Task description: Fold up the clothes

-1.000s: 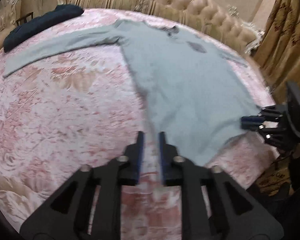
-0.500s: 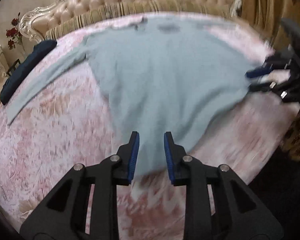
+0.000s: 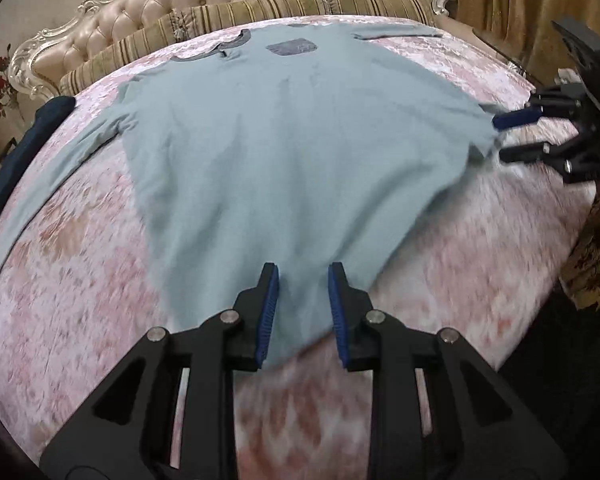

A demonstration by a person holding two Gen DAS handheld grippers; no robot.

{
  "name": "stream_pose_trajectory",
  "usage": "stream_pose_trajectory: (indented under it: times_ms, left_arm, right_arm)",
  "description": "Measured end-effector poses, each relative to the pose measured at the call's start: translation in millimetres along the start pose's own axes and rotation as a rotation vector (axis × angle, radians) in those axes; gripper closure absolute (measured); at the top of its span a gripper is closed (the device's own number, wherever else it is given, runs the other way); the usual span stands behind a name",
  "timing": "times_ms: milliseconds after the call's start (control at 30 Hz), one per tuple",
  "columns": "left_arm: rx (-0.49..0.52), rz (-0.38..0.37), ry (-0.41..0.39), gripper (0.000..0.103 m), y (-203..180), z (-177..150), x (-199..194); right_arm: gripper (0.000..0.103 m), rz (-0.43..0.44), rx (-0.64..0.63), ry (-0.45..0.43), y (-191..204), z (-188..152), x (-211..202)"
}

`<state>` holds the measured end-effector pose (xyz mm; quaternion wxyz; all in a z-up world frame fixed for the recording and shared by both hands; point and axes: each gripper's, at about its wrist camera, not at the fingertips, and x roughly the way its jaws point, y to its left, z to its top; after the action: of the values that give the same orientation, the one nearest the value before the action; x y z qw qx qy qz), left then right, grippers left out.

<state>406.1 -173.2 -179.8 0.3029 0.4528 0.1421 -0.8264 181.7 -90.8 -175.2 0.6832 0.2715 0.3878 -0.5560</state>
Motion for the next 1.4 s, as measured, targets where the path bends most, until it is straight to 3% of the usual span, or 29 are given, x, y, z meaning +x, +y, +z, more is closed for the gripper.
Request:
stream_pose_trajectory:
  times_ms: [100,267,333,467,700,800,967,1067,1267,1400]
  left_arm:
    - [-0.045,0.001,-0.007,0.074,4.8,-7.6,-14.2]
    - [-0.102,-0.081,-0.121,0.074,-10.7,30.8,-5.6]
    - [-0.086,-0.107,-0.133,0.074,-25.2,46.5,8.6]
    - [-0.040,-0.109,-0.065,0.074,-45.4,56.3,42.7]
    - [-0.016,-0.102,-0.069,0.073,-41.0,22.5,18.2]
    - [-0.103,-0.133,-0.082,0.072,-28.0,1.7,-1.2]
    - [-0.299,-0.069,-0.145,0.072,19.9,-33.3,-36.7]
    - [-0.408,-0.058,-0.173,0.072,46.9,-45.1,-44.8]
    - [-0.553,-0.088,-0.184,0.072,68.5,-56.8,-38.8]
    - [-0.583,-0.056,-0.181,0.068,71.6,-55.4,-31.6]
  right_arm:
    - [0.057,-0.021,0.038,-0.041,-12.0,-5.2,-15.4]
    - [0.056,-0.017,0.097,-0.140,-15.3,25.2,-3.2]
    - [0.056,-0.013,0.088,-0.121,-7.8,36.5,12.9]
    - [0.056,0.027,0.020,-0.080,12.4,35.7,27.8]
    - [0.046,0.017,0.031,-0.027,9.3,8.5,20.8]
    - [0.045,0.009,0.061,-0.035,1.5,-5.1,4.7]
    - [0.045,-0.077,0.273,-0.074,-47.1,-31.6,-26.2]
    - [0.045,-0.114,0.381,-0.060,-74.6,-36.5,-22.7]
    - [0.045,-0.102,0.437,-0.070,-86.2,-22.6,-8.1]
    - [0.045,-0.087,0.460,-0.038,-86.4,-15.6,7.9]
